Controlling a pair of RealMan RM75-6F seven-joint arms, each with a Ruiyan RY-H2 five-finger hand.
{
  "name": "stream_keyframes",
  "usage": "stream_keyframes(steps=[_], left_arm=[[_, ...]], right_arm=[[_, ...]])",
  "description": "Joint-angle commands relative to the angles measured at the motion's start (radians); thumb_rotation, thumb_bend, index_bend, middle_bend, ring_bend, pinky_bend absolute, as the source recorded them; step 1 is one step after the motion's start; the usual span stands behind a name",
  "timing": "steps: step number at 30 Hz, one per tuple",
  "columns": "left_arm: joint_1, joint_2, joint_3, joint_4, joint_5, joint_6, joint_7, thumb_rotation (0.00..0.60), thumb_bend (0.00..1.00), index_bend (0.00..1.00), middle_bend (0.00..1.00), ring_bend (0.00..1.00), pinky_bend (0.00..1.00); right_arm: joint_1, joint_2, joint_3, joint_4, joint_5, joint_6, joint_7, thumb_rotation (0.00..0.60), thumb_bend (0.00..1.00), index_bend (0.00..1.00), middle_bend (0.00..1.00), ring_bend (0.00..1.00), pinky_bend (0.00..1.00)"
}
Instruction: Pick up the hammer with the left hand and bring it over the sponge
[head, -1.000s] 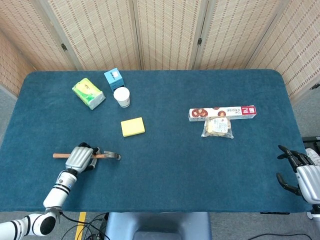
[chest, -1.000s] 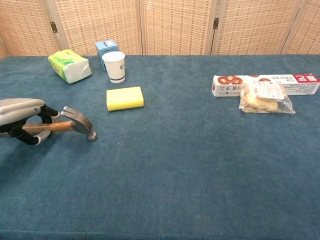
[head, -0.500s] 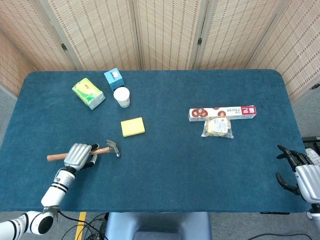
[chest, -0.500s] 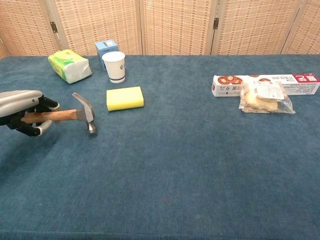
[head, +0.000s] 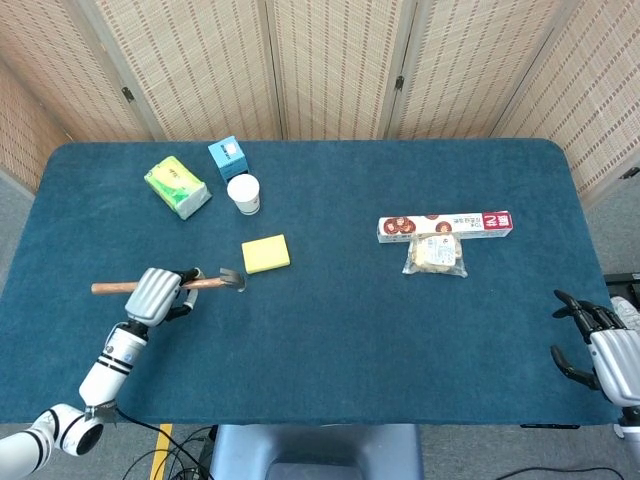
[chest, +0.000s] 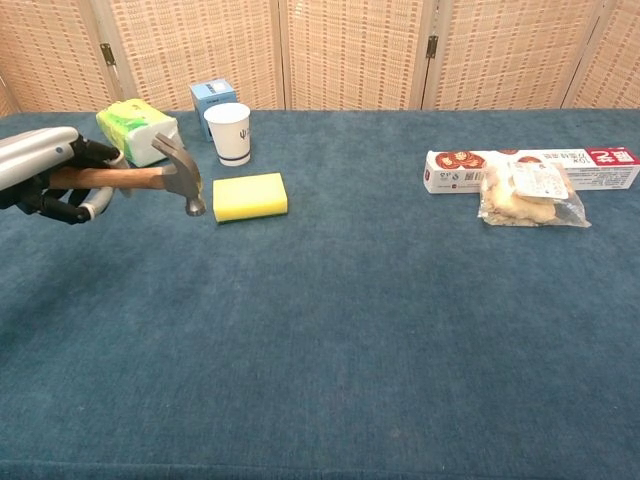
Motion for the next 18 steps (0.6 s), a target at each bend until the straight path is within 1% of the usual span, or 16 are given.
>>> stream_keyframes(steps=[1, 6, 10, 14, 18], left_arm=[[-0.026, -0.042, -0.015, 0.064, 0.025, 0.026, -0.037, 0.577, 0.8, 0.81, 0.87, 0.73, 0.99], [-0.071, -0.086, -0.033, 0.149, 0.032, 0.006, -0.072, 0.565, 0.8, 0.82, 0.88, 0.76, 1.0], [-0.109, -0.121, -0.04, 0.221, 0.032, -0.026, -0.092, 0.557, 0.8, 0.83, 0.89, 0.82, 1.0], [-0.135, -0.14, -0.048, 0.255, 0.016, -0.066, -0.127, 0.542, 0.8, 0.83, 0.9, 0.85, 1.0], [-0.156, -0.153, -0.056, 0.274, -0.002, -0.103, -0.158, 0.551, 0.8, 0.84, 0.91, 0.88, 1.0]], right_arm=[[-0.002, 0.001, 0.0, -0.002, 0.001, 0.002, -0.002, 0.6, 0.3, 0.12, 0.36, 0.22, 0.24], [-0.006, 0.001, -0.001, -0.004, 0.004, 0.003, -0.004, 0.6, 0.3, 0.12, 0.36, 0.22, 0.24], [-0.01, 0.003, -0.002, -0.005, 0.008, 0.005, -0.005, 0.6, 0.3, 0.12, 0.36, 0.22, 0.24], [-0.013, 0.004, -0.001, -0.005, 0.013, 0.006, -0.004, 0.6, 0.3, 0.12, 0.36, 0.22, 0.24], [-0.016, 0.005, -0.002, -0.004, 0.016, 0.006, -0.003, 0.6, 0.3, 0.12, 0.36, 0.22, 0.24]])
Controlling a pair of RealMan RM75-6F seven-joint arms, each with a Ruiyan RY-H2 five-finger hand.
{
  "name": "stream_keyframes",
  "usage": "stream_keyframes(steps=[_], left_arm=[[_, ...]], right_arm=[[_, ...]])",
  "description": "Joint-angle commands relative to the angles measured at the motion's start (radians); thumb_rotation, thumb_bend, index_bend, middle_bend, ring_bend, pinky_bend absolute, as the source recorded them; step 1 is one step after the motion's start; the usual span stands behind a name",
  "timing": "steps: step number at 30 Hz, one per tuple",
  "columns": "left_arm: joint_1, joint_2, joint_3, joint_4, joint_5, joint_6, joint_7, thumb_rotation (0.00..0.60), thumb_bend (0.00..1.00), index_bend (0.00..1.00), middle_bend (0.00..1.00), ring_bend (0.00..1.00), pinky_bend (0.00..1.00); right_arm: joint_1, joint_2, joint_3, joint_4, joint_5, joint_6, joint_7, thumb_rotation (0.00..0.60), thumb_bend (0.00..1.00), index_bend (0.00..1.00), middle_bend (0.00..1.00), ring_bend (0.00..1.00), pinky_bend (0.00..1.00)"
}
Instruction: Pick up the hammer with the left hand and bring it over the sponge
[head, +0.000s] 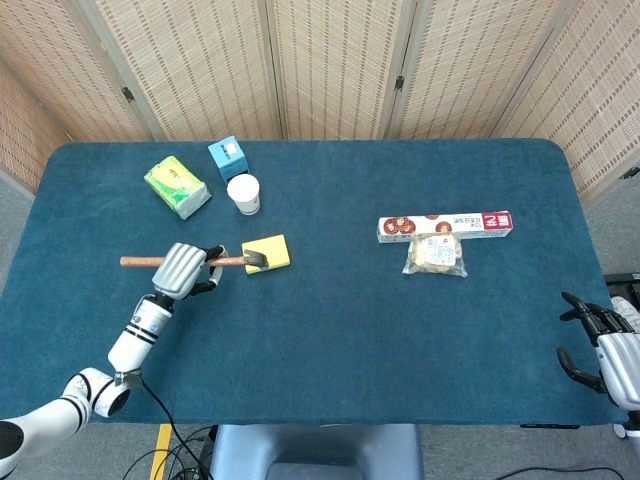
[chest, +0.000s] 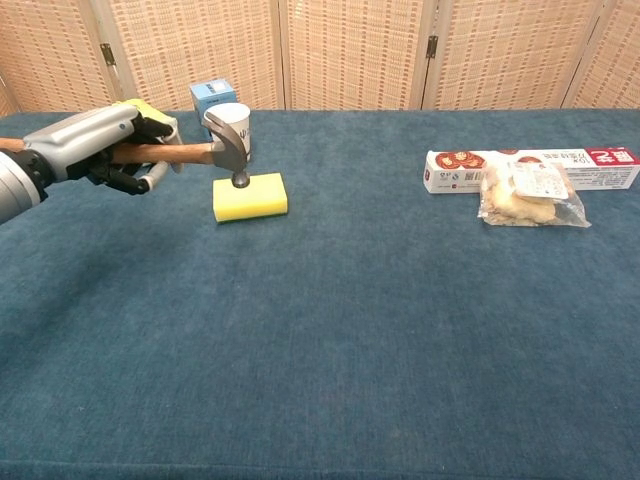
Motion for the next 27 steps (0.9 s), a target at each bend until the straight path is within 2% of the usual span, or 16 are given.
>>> stream_keyframes(steps=[1, 12, 21, 27], left_arm=[[-0.018, -0.011, -0.009, 0.01, -0.019, -0.031, -0.027, 0.551, 0.8, 0.84, 0.91, 0.88, 1.0], [-0.057, -0.031, -0.03, 0.036, -0.067, -0.1, -0.036, 0.552, 0.8, 0.84, 0.92, 0.91, 1.0], [-0.076, -0.078, -0.032, 0.14, -0.134, -0.22, 0.007, 0.552, 0.8, 0.84, 0.92, 0.91, 1.0], [-0.059, -0.05, -0.037, 0.097, -0.128, -0.175, -0.035, 0.553, 0.8, 0.84, 0.92, 0.91, 1.0]], right_arm=[[-0.001, 0.001, 0.0, -0.001, 0.001, 0.0, 0.0, 0.6, 0.3, 0.12, 0.36, 0.22, 0.24], [-0.006, 0.004, 0.001, -0.003, 0.004, 0.003, -0.001, 0.6, 0.3, 0.12, 0.36, 0.22, 0.24], [-0.012, 0.001, 0.001, 0.002, 0.011, 0.002, 0.001, 0.6, 0.3, 0.12, 0.36, 0.22, 0.24], [-0.018, 0.002, 0.003, 0.005, 0.01, 0.013, 0.009, 0.6, 0.3, 0.12, 0.36, 0.22, 0.24]])
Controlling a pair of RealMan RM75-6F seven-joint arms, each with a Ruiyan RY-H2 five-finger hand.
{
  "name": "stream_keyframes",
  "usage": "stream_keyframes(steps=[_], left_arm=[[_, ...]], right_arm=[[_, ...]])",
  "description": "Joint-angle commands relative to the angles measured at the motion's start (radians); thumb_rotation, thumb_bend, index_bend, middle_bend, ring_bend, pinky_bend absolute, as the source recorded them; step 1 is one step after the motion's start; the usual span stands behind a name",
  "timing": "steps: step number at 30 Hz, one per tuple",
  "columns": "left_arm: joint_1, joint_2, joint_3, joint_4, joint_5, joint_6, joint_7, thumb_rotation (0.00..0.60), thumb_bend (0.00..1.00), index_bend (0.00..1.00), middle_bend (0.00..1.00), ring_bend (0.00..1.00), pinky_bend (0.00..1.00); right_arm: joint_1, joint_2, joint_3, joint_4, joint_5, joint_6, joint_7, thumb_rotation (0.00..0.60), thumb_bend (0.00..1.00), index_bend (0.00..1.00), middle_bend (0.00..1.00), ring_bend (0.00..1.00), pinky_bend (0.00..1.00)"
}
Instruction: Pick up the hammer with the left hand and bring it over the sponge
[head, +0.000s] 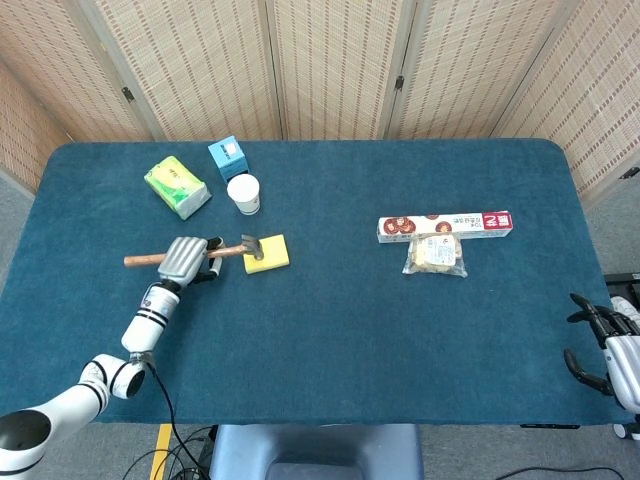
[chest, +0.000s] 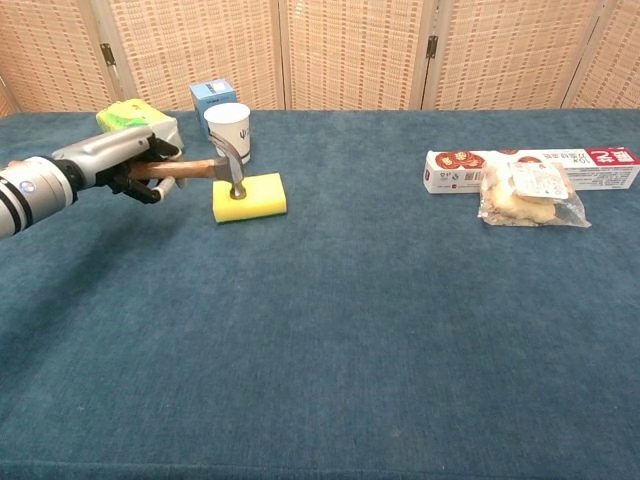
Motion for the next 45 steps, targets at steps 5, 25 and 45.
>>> stream_keyframes(steps=[5, 25, 45], left_arm=[[0.028, 0.075, -0.013, -0.116, 0.015, 0.081, -0.052, 0.552, 0.8, 0.84, 0.92, 0.91, 1.0], [0.021, 0.016, 0.015, -0.026, 0.02, 0.066, -0.025, 0.56, 0.8, 0.84, 0.92, 0.91, 1.0], [0.163, 0.197, 0.155, -0.347, 0.125, 0.193, 0.09, 0.563, 0.57, 0.5, 0.71, 0.63, 0.74]], right_arm=[[0.001, -0.004, 0.001, 0.005, -0.007, 0.002, 0.004, 0.6, 0.3, 0.12, 0.36, 0.22, 0.24], [-0.007, 0.004, 0.004, -0.01, -0.002, 0.009, -0.008, 0.6, 0.3, 0.12, 0.36, 0.22, 0.24], [0.001, -0.005, 0.003, 0.001, -0.025, 0.01, 0.005, 0.6, 0.3, 0.12, 0.36, 0.22, 0.24]])
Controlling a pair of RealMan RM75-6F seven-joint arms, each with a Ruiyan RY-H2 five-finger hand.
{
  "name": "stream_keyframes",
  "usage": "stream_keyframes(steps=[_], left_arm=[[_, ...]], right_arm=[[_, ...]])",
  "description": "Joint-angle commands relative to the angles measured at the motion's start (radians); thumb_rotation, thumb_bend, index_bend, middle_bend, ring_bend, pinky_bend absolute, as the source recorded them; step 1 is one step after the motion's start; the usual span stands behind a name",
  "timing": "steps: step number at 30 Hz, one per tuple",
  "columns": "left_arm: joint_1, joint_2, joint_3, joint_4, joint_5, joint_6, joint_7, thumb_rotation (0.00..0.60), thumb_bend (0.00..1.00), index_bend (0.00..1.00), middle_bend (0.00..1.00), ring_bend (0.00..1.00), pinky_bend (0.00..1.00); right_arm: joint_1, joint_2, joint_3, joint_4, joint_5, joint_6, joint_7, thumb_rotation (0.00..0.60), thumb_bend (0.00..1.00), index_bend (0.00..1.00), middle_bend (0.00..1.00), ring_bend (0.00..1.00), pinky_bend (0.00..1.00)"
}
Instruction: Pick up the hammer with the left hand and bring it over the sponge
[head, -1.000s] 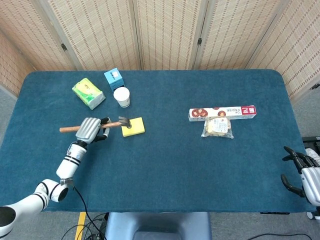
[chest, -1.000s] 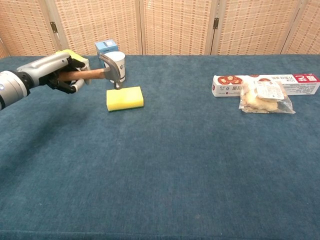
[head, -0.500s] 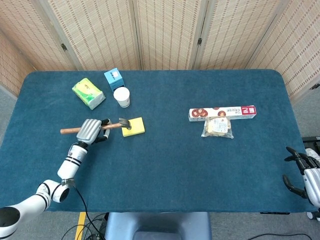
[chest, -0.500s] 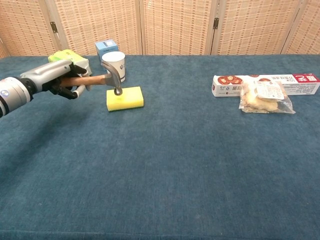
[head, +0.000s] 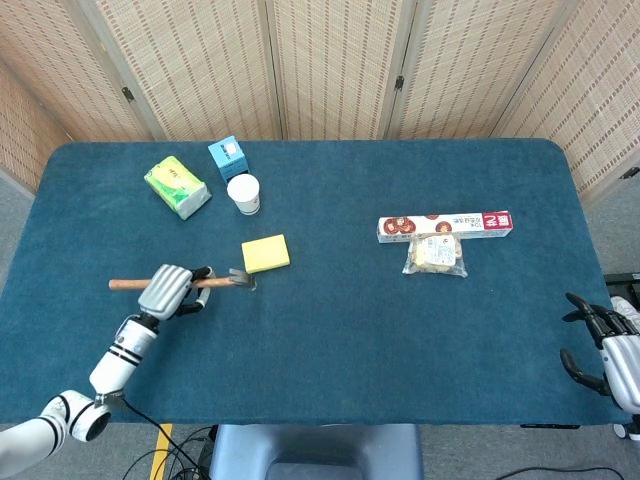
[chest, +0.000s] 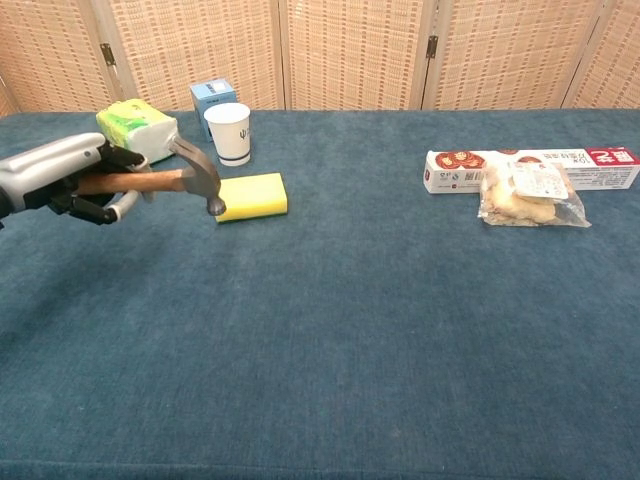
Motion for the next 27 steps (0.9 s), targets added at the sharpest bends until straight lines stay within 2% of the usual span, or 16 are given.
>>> stream_keyframes(steps=[1, 2, 3, 4, 6, 7, 10, 15, 17, 19, 20, 27], left_arm=[[0.008, 0.045, 0.028, -0.085, -0.018, -0.07, 0.102, 0.565, 0.48, 0.39, 0.61, 0.52, 0.63], [0.006, 0.062, 0.029, -0.118, -0.035, -0.095, 0.128, 0.557, 0.4, 0.26, 0.47, 0.39, 0.5], [0.007, 0.087, 0.026, -0.165, -0.059, -0.121, 0.158, 0.545, 0.36, 0.19, 0.39, 0.32, 0.44], [0.01, 0.104, 0.022, -0.199, -0.078, -0.132, 0.179, 0.504, 0.33, 0.1, 0.29, 0.23, 0.37], [0.019, 0.134, 0.011, -0.26, -0.11, -0.136, 0.205, 0.424, 0.29, 0.01, 0.17, 0.13, 0.29], [0.027, 0.149, 0.004, -0.291, -0.124, -0.129, 0.215, 0.394, 0.28, 0.0, 0.13, 0.09, 0.27], [0.05, 0.188, -0.004, -0.346, -0.144, -0.106, 0.225, 0.376, 0.28, 0.0, 0.11, 0.07, 0.26], [0.101, 0.249, -0.017, -0.414, -0.183, -0.046, 0.248, 0.393, 0.28, 0.0, 0.11, 0.07, 0.26], [0.132, 0.276, -0.02, -0.447, -0.205, -0.012, 0.265, 0.453, 0.28, 0.0, 0.11, 0.07, 0.26], [0.168, 0.295, -0.025, -0.475, -0.225, 0.041, 0.292, 0.569, 0.28, 0.0, 0.11, 0.07, 0.26], [0.185, 0.301, -0.028, -0.487, -0.235, 0.066, 0.304, 0.591, 0.28, 0.01, 0.11, 0.07, 0.26], [0.317, 0.367, -0.01, -0.596, -0.278, 0.218, 0.369, 0.6, 0.28, 0.08, 0.11, 0.09, 0.26]], right_arm=[[0.001, 0.0, 0.0, -0.002, -0.001, 0.0, -0.001, 0.6, 0.3, 0.12, 0.36, 0.22, 0.24], [0.001, 0.001, 0.0, -0.003, -0.001, 0.0, -0.002, 0.6, 0.3, 0.12, 0.36, 0.22, 0.24], [0.002, 0.001, 0.001, -0.004, -0.002, 0.0, -0.003, 0.6, 0.3, 0.12, 0.36, 0.22, 0.24], [0.002, 0.002, 0.001, -0.005, -0.002, 0.001, -0.003, 0.6, 0.3, 0.12, 0.36, 0.22, 0.24], [0.001, 0.002, 0.001, -0.005, -0.002, 0.002, -0.003, 0.6, 0.3, 0.12, 0.36, 0.22, 0.24], [0.001, 0.002, 0.001, -0.006, -0.002, 0.002, -0.004, 0.6, 0.3, 0.12, 0.36, 0.22, 0.24], [0.002, 0.002, 0.001, -0.007, -0.004, 0.003, -0.004, 0.6, 0.3, 0.12, 0.36, 0.22, 0.24], [0.004, 0.0, 0.001, -0.006, -0.008, 0.004, -0.003, 0.6, 0.3, 0.12, 0.36, 0.22, 0.24], [0.003, -0.001, 0.001, -0.005, -0.009, 0.006, -0.002, 0.6, 0.3, 0.12, 0.36, 0.22, 0.24], [0.003, -0.001, 0.0, -0.005, -0.01, 0.006, -0.002, 0.6, 0.3, 0.12, 0.36, 0.22, 0.24], [0.003, 0.0, -0.001, -0.005, -0.01, 0.005, -0.002, 0.6, 0.3, 0.12, 0.36, 0.22, 0.24], [0.001, 0.003, -0.003, -0.005, -0.02, 0.015, 0.003, 0.6, 0.3, 0.12, 0.36, 0.22, 0.24]])
